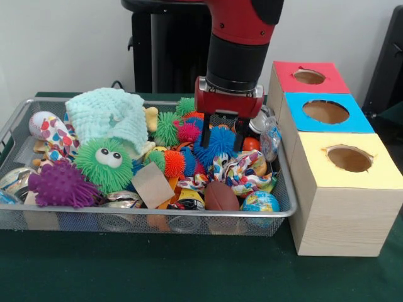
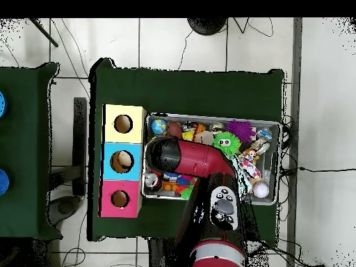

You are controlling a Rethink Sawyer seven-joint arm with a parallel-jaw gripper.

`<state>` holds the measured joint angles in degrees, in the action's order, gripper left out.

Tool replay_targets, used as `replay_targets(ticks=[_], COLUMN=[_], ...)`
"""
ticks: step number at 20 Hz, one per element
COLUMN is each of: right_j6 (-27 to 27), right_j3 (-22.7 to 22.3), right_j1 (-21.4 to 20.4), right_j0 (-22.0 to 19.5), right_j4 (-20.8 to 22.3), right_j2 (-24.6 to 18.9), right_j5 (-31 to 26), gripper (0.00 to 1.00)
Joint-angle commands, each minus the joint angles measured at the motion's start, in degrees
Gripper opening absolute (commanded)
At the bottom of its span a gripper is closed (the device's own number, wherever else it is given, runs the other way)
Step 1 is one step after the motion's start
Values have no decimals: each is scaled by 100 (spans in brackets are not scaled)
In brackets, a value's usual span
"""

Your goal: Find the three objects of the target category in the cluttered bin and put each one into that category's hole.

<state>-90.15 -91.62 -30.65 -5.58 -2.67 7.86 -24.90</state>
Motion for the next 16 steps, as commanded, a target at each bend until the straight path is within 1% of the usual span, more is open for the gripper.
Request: replay_targets(ticks=[1, 8, 11, 16], right_j6=[-519, -356, -312, -148], right_j3=[474, 887, 909, 1127], right_j1=[515, 772, 783, 864], right_j0=[-306, -428, -455, -486], right_j4=[152, 149, 198, 266], right_j2=[-391, -477, -510, -542], right_j5=[169, -88, -36, -215], gripper=[100, 100, 100, 100])
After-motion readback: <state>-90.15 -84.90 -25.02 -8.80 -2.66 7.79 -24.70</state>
